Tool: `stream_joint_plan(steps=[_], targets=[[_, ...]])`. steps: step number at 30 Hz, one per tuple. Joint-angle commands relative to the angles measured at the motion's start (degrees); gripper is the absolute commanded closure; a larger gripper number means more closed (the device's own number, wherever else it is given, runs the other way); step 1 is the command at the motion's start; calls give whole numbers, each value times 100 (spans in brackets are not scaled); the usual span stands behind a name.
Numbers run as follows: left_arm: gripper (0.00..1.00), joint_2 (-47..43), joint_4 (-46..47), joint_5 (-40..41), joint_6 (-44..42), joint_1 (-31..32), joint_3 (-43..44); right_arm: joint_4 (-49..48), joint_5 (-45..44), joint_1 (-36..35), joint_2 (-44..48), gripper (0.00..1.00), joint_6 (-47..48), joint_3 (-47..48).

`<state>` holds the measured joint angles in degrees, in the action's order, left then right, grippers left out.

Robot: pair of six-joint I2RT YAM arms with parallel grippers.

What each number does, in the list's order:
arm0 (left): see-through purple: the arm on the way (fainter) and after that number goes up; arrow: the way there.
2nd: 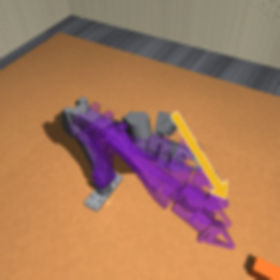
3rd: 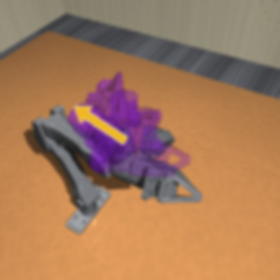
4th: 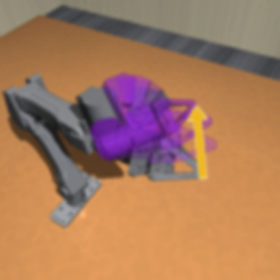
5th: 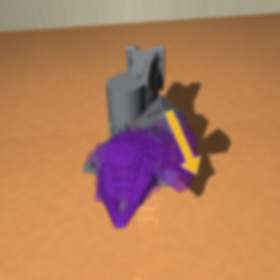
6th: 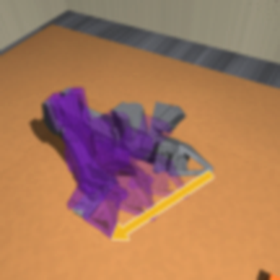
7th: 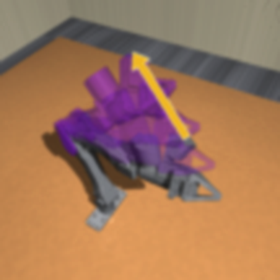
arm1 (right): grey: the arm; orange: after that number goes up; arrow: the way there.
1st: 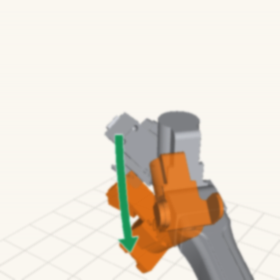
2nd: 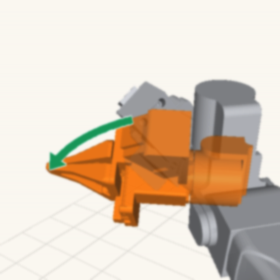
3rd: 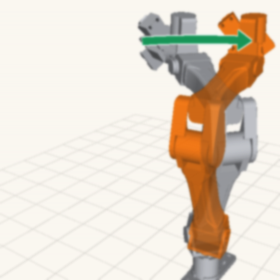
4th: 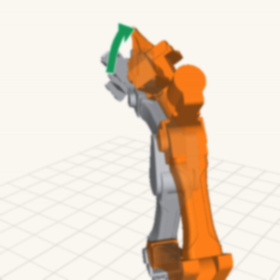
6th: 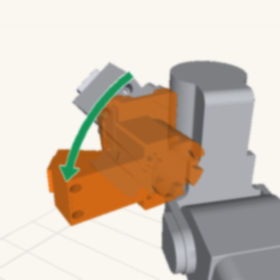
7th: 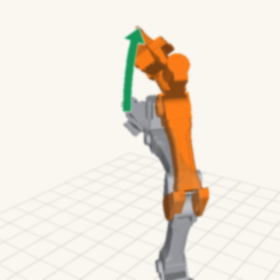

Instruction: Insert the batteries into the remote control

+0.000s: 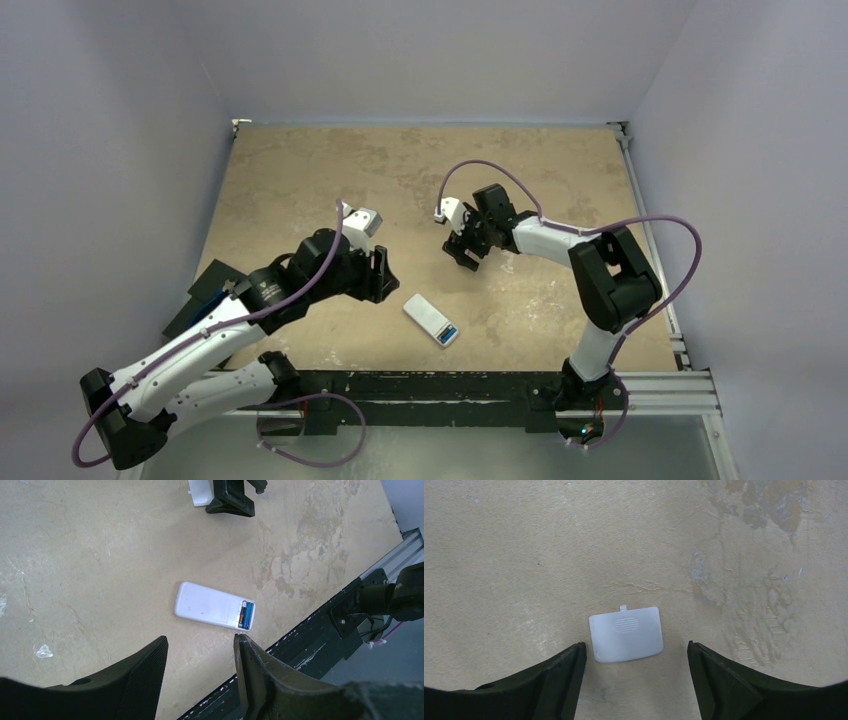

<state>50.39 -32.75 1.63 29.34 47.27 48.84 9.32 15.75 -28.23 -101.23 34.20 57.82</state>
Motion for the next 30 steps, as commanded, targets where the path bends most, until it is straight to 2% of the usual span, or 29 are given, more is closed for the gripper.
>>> stream_joint_plan(steps=[1,7,17,22,30], targets=[[48,-91,-2,57,-43,-41,-32,-145,-204,-16,-81,19,-35,-25],[48,-100,-1,57,-47,-39,-31,-98,-143,-15,-184,21,-88,11],[48,-117,-3,53,-43,-41,-36,132,-49,64,-348,33,-141,89],[48,-134,-1,56,-34,-34,-50,238,-50,128,-371,44,-132,112],[48,-143,0,57,-34,-36,-50,358,-37,155,-326,70,-192,247]])
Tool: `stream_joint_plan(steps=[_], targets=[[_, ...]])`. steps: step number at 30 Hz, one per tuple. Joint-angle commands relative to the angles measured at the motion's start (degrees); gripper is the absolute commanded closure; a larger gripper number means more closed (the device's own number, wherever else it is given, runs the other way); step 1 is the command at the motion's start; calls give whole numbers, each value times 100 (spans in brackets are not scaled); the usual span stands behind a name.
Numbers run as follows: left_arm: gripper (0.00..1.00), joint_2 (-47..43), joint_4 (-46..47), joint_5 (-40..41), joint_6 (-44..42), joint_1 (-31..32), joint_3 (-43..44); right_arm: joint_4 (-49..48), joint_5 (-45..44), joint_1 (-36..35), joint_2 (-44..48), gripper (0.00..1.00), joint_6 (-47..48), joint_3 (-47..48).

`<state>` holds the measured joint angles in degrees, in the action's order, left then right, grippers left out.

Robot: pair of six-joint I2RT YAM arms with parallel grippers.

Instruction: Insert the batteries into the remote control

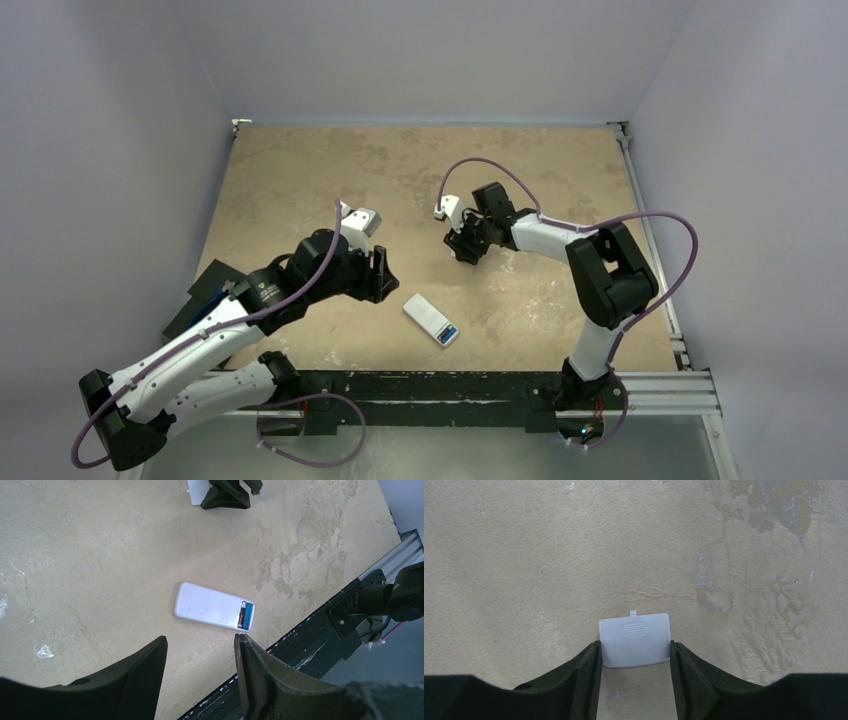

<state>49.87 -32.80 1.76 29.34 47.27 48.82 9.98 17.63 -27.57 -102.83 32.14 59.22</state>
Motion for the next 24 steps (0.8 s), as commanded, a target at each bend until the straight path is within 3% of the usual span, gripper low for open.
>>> stream_joint_plan(steps=[1,17,24], targets=[[48,-95,8,44,-34,-41,-53,321,-240,90,-141,73,-15,138],[48,82,-20,132,47,-38,-30,1012,-626,-304,1195,81,-1002,18],[48,98,11,140,181,-35,-79,1075,-850,-503,1387,75,-1249,-121]])
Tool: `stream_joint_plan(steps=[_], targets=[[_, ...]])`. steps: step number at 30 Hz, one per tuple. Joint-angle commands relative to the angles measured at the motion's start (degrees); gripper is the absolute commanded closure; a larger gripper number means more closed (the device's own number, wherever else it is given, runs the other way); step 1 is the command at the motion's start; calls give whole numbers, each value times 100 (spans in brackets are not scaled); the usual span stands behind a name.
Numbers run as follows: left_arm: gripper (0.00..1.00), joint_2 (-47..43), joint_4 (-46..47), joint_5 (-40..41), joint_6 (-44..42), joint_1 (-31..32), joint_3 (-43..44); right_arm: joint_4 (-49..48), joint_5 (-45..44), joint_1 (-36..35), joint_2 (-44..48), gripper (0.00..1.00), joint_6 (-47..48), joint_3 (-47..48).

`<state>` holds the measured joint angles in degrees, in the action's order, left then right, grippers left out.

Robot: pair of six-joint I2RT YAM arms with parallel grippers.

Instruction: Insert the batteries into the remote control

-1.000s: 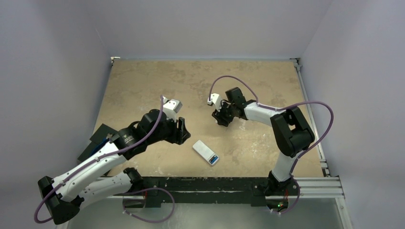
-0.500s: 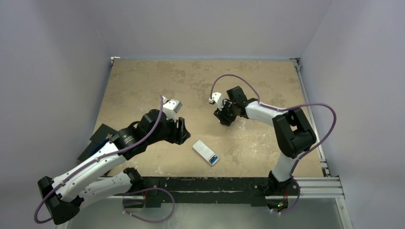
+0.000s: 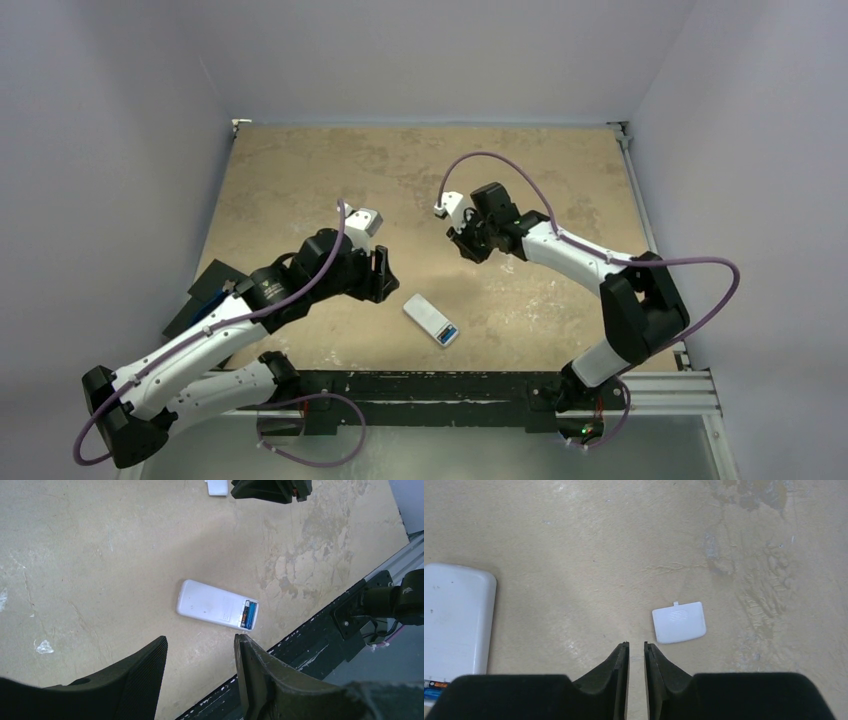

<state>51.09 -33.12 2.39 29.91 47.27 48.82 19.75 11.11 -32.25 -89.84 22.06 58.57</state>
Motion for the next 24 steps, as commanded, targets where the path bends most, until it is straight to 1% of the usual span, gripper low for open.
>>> stream_joint_plan(steps=[1,2,3,4,8,13,16,18,24], targets=[[48,-33,42,74,140,-39,-90,73,-188,-24,70,72,-293,-56],[48,-42,40,73,144,-42,-98,68,-241,-20,60,68,-302,-56],[48,-46,44,77,152,-42,-114,61,-301,-7,49,61,-302,-44],[48,-54,45,81,153,-34,-118,46,-373,3,23,57,-308,-28],[48,-110,24,108,155,-36,-129,96,-385,230,-218,50,-250,149],[48,-211,30,117,152,-36,-168,287,-339,512,-647,43,-167,509],[47,-229,31,118,155,-36,-169,339,-20,664,-767,39,-24,616],[47,-244,31,112,152,-37,-171,303,120,709,-771,35,130,602],[47,-249,30,98,138,-35,-170,143,345,772,-824,33,492,491]])
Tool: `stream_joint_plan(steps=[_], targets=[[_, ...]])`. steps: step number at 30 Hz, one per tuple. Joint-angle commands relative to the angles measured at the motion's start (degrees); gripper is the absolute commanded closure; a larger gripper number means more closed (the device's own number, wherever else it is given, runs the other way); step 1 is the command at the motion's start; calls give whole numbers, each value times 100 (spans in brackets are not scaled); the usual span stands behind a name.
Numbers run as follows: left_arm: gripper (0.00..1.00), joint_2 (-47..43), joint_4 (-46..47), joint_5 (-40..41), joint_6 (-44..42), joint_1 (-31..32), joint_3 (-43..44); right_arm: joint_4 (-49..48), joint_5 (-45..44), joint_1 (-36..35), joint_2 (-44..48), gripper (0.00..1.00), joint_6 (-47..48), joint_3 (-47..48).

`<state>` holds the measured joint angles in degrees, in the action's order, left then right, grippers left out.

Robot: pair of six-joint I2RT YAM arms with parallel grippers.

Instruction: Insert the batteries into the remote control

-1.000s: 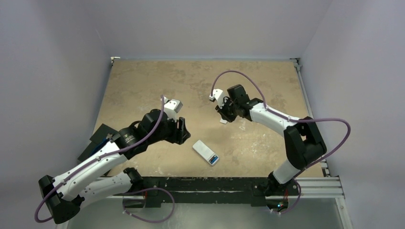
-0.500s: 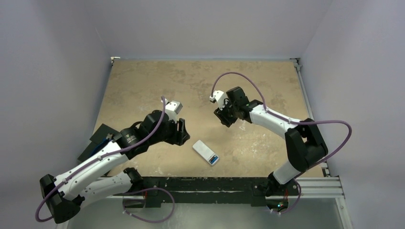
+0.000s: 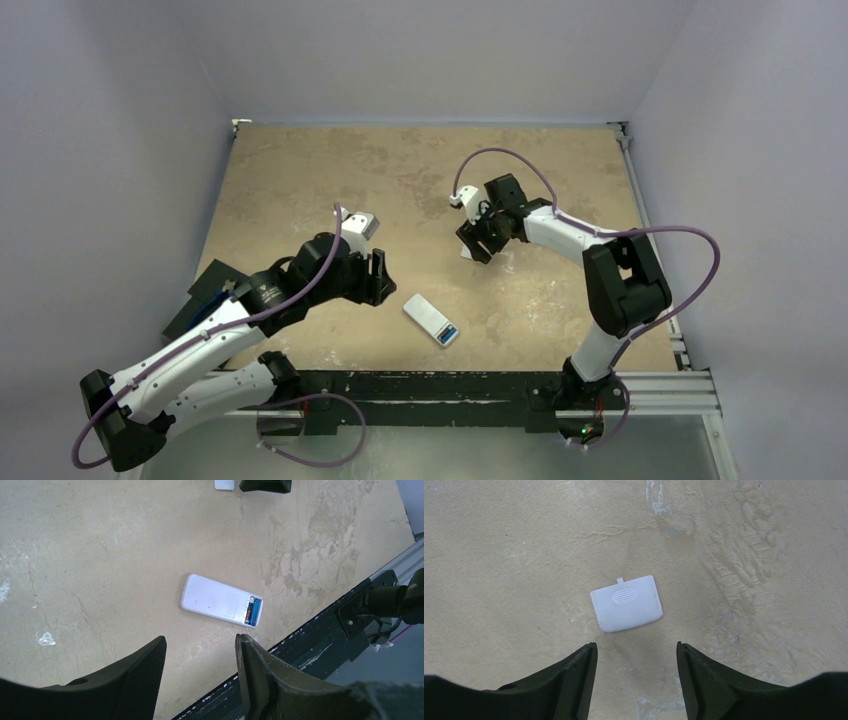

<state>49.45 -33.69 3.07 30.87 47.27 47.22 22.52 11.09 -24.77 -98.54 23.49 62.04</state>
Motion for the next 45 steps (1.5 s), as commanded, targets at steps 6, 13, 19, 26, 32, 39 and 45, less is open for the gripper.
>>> stream_joint_plan(steps=[6,13,19,26,32,39,45], targets=[[46,-98,88,19,42,-36,-19,-180,478,43,-147,31,674,212],[43,-101,86,44,42,-37,-29,-131,631,82,-434,28,835,446],[41,-85,82,54,48,-37,-22,-138,589,92,-539,27,909,558],[40,-85,81,58,48,-40,-18,-101,631,91,-711,27,1022,565],[40,-90,77,53,50,-41,-20,-109,738,90,-833,27,1035,585],[40,-94,79,61,44,-38,-17,-30,830,91,-993,30,1077,651],[40,-94,80,67,41,-41,-20,64,743,87,-1052,39,1106,652]])
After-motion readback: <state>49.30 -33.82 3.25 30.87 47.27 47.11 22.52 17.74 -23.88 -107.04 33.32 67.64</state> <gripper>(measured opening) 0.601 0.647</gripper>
